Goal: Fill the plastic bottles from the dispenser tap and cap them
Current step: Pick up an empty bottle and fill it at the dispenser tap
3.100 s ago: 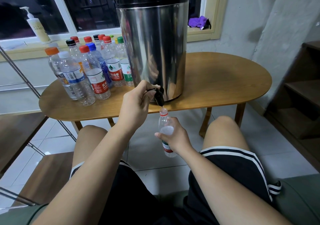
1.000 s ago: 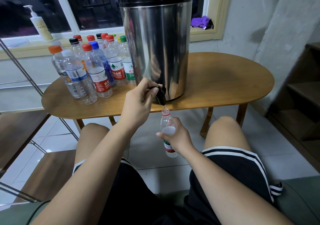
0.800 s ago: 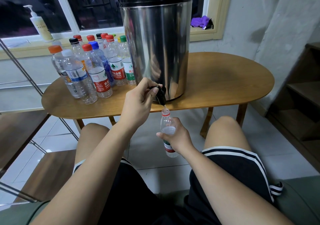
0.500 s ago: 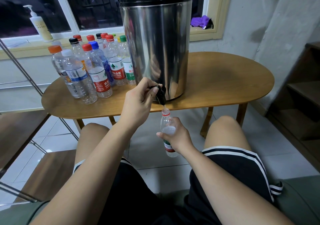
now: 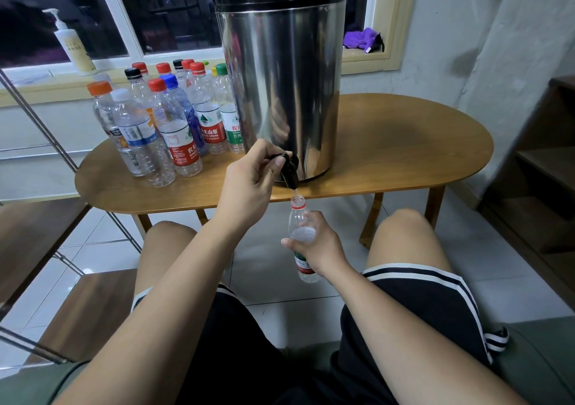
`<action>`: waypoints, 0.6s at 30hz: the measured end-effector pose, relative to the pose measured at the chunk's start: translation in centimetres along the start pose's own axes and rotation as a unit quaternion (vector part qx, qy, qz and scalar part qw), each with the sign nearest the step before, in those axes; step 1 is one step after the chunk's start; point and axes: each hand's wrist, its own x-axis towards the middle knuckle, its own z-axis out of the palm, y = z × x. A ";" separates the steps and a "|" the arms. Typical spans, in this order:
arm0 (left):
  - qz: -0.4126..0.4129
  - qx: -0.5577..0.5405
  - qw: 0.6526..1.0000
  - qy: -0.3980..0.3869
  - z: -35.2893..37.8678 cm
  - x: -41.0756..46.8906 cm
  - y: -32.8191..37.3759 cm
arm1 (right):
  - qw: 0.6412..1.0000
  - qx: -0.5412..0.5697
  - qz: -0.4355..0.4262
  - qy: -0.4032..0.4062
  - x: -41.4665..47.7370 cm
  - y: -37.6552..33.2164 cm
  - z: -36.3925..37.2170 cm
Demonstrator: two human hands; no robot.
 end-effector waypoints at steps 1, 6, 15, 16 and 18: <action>-0.001 0.001 1.000 0.000 0.0 0.0 0.0 | 1.000 0.000 0.000 -0.001 0.0 0.0 0.0; -0.005 0.000 1.000 -0.002 0.0 0.0 0.0 | 1.000 0.000 -0.004 -0.002 -0.1 -0.1 0.0; -0.003 0.003 1.000 0.000 0.0 0.0 -0.1 | 1.000 0.004 -0.005 -0.002 -0.1 -0.1 0.0; -0.003 0.002 1.000 0.001 0.0 0.0 -0.1 | 1.000 0.004 -0.004 -0.001 -0.1 -0.1 0.0; -0.003 0.001 1.000 -0.001 0.0 0.0 0.0 | 1.000 0.003 -0.002 -0.003 -0.1 -0.2 -0.1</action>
